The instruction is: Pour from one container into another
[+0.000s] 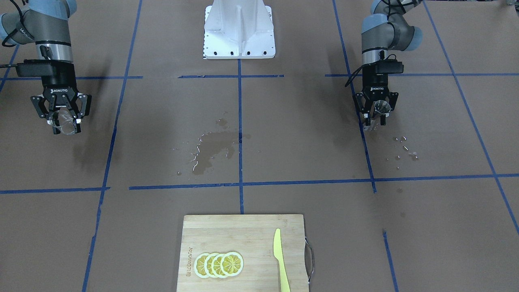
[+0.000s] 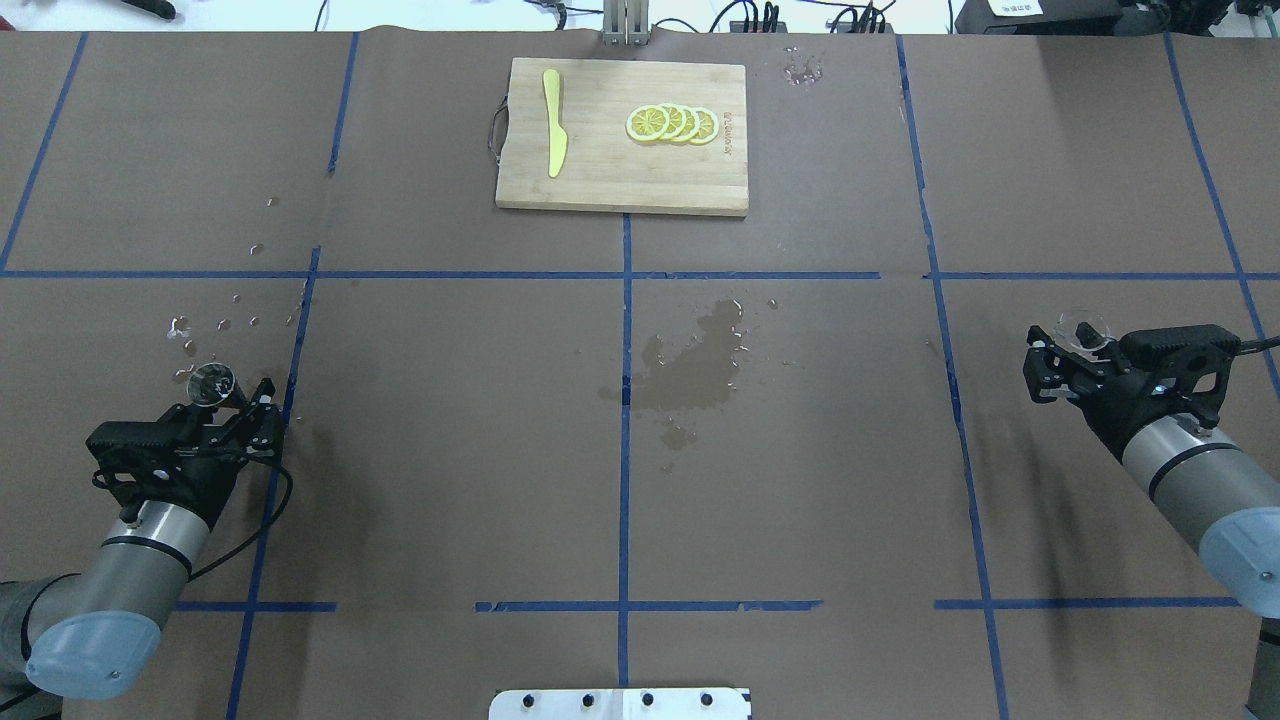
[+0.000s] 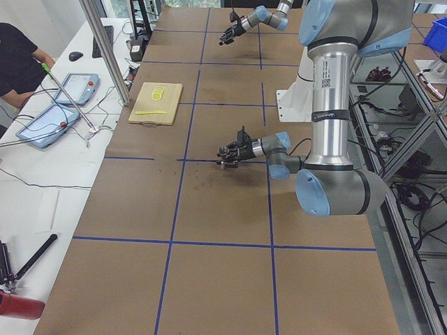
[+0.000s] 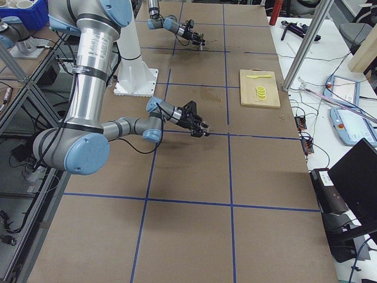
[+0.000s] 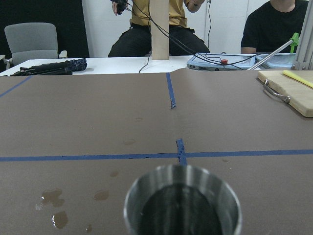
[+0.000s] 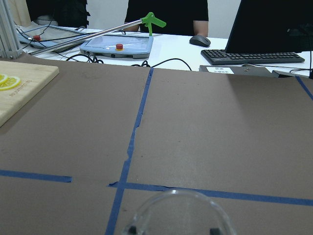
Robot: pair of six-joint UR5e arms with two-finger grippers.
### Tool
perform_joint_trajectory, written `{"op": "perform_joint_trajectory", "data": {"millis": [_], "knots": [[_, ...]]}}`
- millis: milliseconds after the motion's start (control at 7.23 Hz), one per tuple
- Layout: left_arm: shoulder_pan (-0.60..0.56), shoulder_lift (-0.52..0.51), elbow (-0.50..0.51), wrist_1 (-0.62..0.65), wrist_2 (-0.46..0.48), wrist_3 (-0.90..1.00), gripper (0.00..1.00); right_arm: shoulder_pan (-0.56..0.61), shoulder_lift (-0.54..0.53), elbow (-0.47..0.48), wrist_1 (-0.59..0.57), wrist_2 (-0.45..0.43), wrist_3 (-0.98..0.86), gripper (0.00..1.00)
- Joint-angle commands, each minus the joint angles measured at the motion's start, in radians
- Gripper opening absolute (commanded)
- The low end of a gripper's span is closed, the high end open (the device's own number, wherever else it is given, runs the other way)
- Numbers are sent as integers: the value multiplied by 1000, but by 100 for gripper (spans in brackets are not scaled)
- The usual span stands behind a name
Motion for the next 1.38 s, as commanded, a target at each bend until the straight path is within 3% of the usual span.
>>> {"op": "perform_joint_trajectory", "data": {"millis": [0,138,415,692,969,1107,1245], "knots": [[0,0,-4,0,0,0,86,-23,-1,-1,-3,-29,0,0],[-2,0,-10,0,-9,8,99,-30,-1,-2,-4,-38,0,0],[-8,2,-41,-3,-93,35,100,-50,1,-18,-4,-78,0,0],[-9,107,-149,-5,-194,54,100,-63,1,-23,-4,-101,0,0],[-8,141,-193,-5,-282,55,100,-81,-1,-52,2,-145,2,0],[-8,153,-200,-5,-352,57,100,-105,1,-78,2,-171,68,0],[-9,201,-270,-3,-445,60,100,-137,1,-92,1,-205,107,0]]}}
